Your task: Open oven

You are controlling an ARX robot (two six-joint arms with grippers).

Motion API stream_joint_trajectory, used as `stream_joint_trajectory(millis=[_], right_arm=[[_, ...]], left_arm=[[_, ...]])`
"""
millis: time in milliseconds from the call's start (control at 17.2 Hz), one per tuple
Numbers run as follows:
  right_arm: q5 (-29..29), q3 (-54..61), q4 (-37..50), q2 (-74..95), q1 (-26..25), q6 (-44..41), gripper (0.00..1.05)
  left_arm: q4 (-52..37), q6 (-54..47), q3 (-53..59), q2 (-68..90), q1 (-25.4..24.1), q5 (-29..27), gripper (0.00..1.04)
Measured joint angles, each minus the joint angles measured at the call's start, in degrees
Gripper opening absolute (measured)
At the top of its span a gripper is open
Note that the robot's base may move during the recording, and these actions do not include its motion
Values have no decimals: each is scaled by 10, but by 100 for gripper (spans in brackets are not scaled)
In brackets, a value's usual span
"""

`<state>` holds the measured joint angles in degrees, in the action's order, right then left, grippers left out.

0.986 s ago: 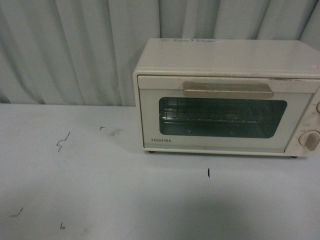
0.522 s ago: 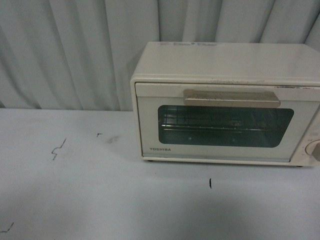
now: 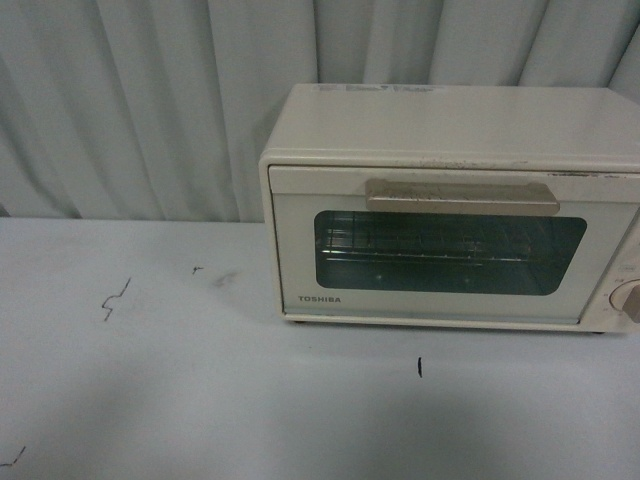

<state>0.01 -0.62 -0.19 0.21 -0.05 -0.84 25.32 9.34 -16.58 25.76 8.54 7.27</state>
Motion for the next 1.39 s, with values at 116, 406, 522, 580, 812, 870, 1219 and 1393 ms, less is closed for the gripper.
stream_joint_trajectory(millis=[116,406,522,580,812,870,1219,1393], right_arm=[[0,0,0,0,0,0,98],[0,0,0,0,0,0,98],[0,0,0,0,0,0,98],[0,0,0,0,0,0,98],[0,0,0,0,0,0,98],[0,0,0,0,0,0,98],[0,0,0,0,0,0,98],[0,0,0,0,0,0,98]], left_arm=[[-97,89,-18,115,66,-29,98],[-304,264,-60,403,213,-54,98],[-340,312,-75,491,247,-53,98],[-349,333,-82,525,256,-50,98],[-401,426,-120,625,262,-49,98],[-415,454,-130,653,265,-45,98],[-490,562,-181,774,266,-48,98],[-527,607,-186,820,266,-68,98]])
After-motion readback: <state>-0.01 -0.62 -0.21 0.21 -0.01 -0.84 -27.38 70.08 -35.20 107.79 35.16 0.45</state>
